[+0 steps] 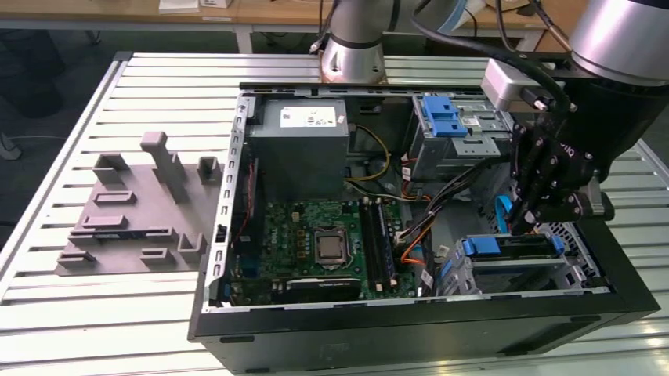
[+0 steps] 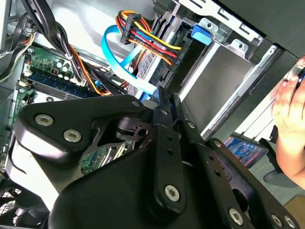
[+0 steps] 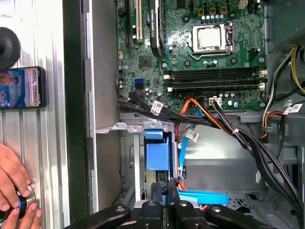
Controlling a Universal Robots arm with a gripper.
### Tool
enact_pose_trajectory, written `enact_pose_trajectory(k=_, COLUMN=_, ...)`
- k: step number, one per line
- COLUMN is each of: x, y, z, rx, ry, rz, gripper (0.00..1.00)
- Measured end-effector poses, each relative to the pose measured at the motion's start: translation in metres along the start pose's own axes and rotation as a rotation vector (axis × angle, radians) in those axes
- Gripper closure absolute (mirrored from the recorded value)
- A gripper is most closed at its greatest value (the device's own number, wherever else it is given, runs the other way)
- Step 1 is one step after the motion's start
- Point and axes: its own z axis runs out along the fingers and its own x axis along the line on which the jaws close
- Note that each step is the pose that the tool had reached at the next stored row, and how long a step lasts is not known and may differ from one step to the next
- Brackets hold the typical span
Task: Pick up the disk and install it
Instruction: 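Insert the second disk wire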
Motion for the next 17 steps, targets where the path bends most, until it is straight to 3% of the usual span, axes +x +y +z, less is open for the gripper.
enact_pose_trajectory(k=10, x=-0.0001, y=0.0, z=0.0005, rx=0.0, ry=-0.0003, rz=0.0, gripper=0.84)
enact_pose_trajectory(k=17, x=-0.0011, y=-0.0028, z=0.008, rx=-0.0002, ry=-0.0004, rz=0.0, gripper=0.84)
